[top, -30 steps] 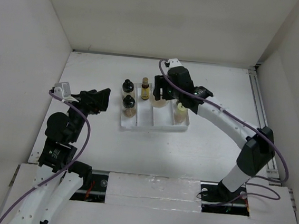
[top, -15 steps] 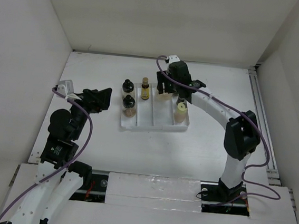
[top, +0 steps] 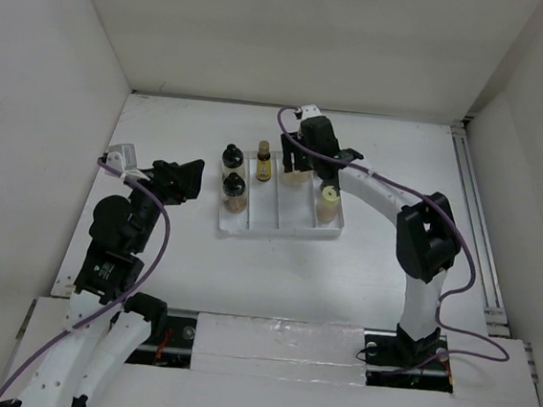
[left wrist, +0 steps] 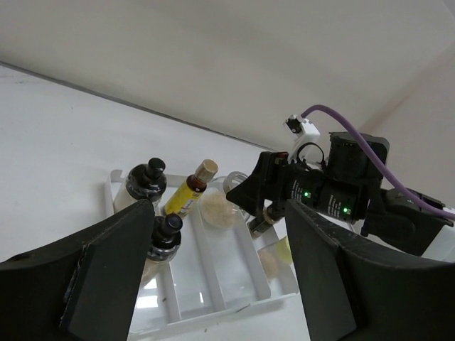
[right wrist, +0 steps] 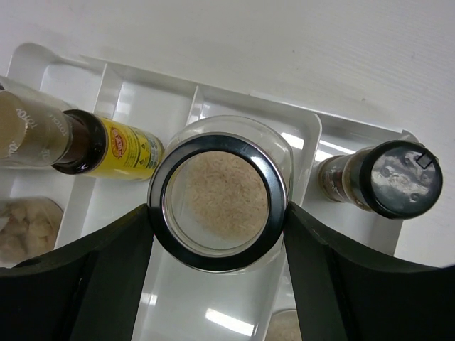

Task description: Organize the condiment bottles

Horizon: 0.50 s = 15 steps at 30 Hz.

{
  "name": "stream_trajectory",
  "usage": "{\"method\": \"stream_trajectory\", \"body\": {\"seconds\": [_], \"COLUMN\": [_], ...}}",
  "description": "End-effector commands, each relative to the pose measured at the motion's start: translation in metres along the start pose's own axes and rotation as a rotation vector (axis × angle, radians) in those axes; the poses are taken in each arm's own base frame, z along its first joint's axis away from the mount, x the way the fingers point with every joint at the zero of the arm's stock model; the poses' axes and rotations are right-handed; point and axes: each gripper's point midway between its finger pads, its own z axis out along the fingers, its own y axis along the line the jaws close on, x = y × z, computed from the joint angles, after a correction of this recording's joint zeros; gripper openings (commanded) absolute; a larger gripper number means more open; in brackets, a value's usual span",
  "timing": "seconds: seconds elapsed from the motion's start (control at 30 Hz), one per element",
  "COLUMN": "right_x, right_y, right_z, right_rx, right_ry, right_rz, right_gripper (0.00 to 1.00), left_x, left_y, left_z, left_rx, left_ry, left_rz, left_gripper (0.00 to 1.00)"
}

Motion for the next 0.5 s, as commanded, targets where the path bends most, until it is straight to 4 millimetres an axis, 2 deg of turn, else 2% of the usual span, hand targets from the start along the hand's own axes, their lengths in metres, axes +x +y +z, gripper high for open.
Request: {"method": "stream_trajectory", "body": {"seconds": [0.0,0.07,0.17,0.3,0.33,0.37,0.4,0.43,0.47], "right_x": [-0.059,-0.062,-0.061,-0.065,-0.07,-0.077,-0.084,-0.099,-0.105], "right_y": [0.002,0.002,0.002,0.001,0.001,0.003,0.003,0.004,0.004], "right_z": [-0.001,-0.001,0.002,-0.001,-0.009,-0.016,-0.023,-0.042,-0.051], "right_rx": [-0.001,-0.003,0.004,0.01,0.008,-0.006,-0.009,-0.027,-0.031], "right_ry": [-0.182,-0.191,-0.194,-0.205,-0.218,-0.233,-0.251,-0.287,-0.304], "right_rz": [0.054,0.056,0.079,0.09,0.093,0.103,0.107,0.121,0.124], "right_gripper": [0.63,0.63,0.69,0.9,0.97,1.0,1.0,1.0,1.0], "left_x": [-0.016,-0.015,-0.014,-0.01,-0.013,-0.014,-0.014,-0.009,-0.01], "left_y": [-0.01,-0.007,-0.007,-0.004,-0.004,-0.002,-0.002,0.001,-0.002], "left_z": [0.002,0.002,0.005,0.007,0.007,0.007,0.007,0.008,0.01], "left_rx": [0.019,0.006,0.001,-0.009,-0.019,-0.027,-0.027,-0.039,-0.03], "left_ry": [-0.035,-0.032,-0.023,-0.007,-0.014,-0.019,-0.019,0.001,0.005], "left_rz": [0.01,0.011,0.012,0.014,0.014,0.014,0.014,0.025,0.025], "left_gripper": [0.71,0.71,0.72,0.74,0.77,0.78,0.88,0.95,1.0]}}
